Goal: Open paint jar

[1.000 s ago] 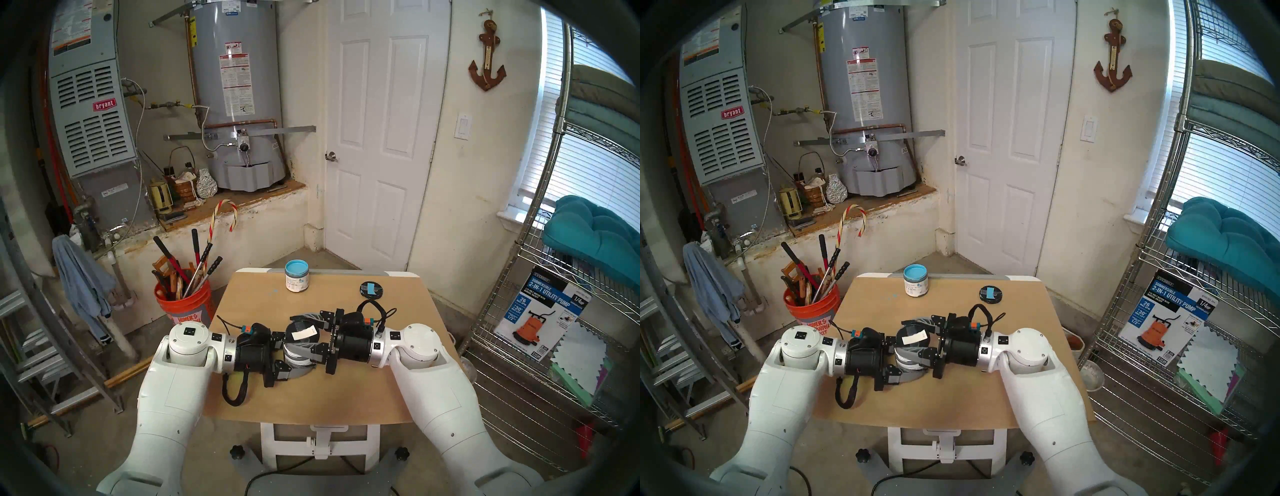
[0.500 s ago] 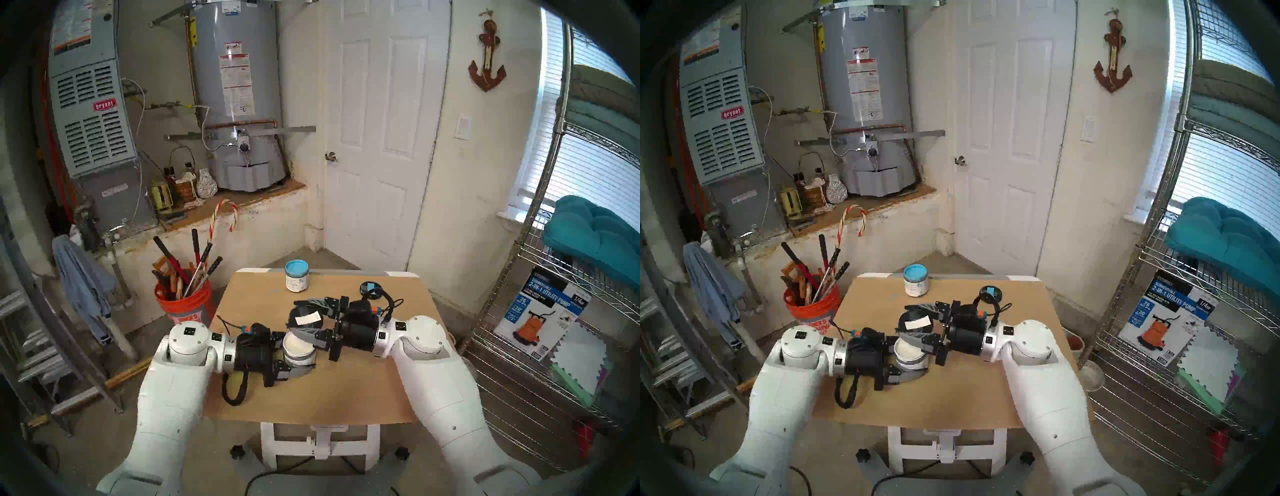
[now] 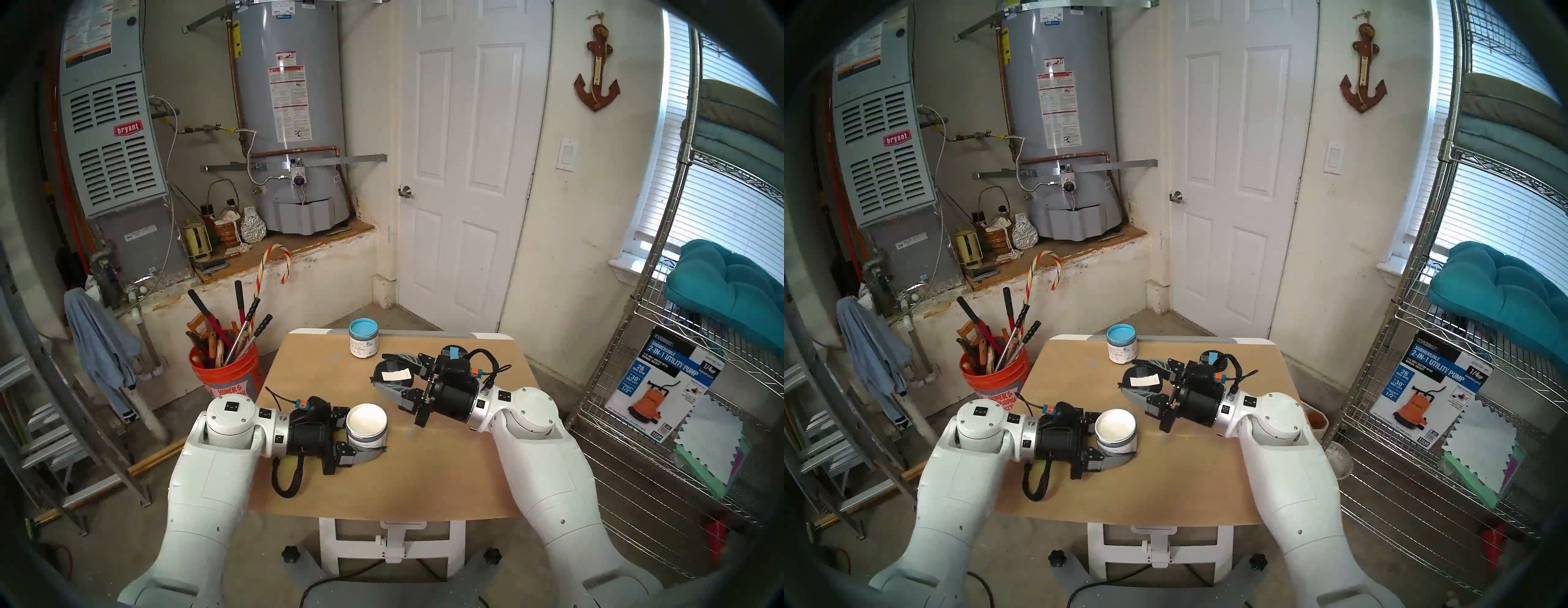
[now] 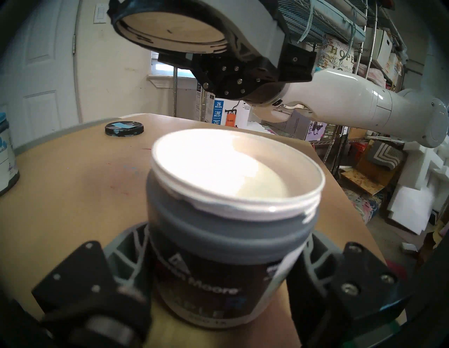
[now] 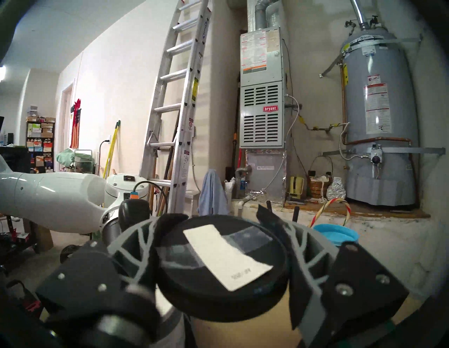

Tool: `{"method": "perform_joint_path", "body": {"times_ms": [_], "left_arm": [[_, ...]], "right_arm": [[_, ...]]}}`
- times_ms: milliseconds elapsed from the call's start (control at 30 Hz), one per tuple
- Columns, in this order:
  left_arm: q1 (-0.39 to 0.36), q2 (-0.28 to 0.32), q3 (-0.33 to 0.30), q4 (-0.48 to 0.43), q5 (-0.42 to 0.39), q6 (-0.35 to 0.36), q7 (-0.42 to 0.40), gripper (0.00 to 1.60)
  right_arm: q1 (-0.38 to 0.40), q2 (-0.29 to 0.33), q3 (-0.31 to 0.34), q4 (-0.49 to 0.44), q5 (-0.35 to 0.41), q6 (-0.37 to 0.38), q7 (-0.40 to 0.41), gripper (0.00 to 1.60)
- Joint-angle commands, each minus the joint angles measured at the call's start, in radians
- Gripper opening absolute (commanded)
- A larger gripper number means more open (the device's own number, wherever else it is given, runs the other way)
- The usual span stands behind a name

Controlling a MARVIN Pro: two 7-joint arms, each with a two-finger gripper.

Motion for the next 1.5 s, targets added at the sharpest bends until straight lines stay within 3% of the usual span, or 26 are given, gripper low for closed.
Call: {"method": "perform_joint_path", "body": {"times_ms": [0,167,200,233,267,633,733,833,1467], "left_arm": [[0.025,-0.006,-0.011,-0.053,-0.009,0.018,0.001,0.43],[0.034,-0.008,-0.016,-0.057,-0.009,0.017,0.002,0.5],[0.035,-0.008,-0.017,-0.056,-0.008,0.017,0.002,0.72],[0.036,-0.008,-0.018,-0.057,-0.007,0.017,0.003,1.1],[0.037,-0.009,-0.018,-0.058,-0.007,0.018,0.003,1.21],[0.041,-0.015,-0.019,-0.08,0.0,0.033,0.001,1.2],[0.043,-0.015,-0.022,-0.082,0.001,0.034,0.001,1.54],[0.047,-0.014,-0.028,-0.084,0.0,0.033,0.001,1.6],[0.116,-0.007,-0.064,-0.177,-0.014,0.084,0.001,1.6]], "right_arm": [[-0.014,0.008,0.012,0.001,0.01,-0.01,0.01,0.47],[-0.026,0.012,0.02,0.005,0.007,-0.014,0.012,0.48],[-0.028,0.013,0.022,0.005,0.006,-0.014,0.011,0.48],[-0.03,0.013,0.024,0.004,0.005,-0.014,0.011,0.47],[-0.031,0.013,0.026,0.003,0.005,-0.013,0.011,0.47],[-0.04,0.014,0.039,0.007,0.0,-0.015,0.02,0.49],[-0.043,0.015,0.044,0.004,-0.003,-0.015,0.019,0.5],[-0.044,0.015,0.049,0.016,-0.011,-0.025,0.012,0.52],[-0.025,0.019,0.062,0.06,-0.059,-0.056,-0.017,0.51]]}}
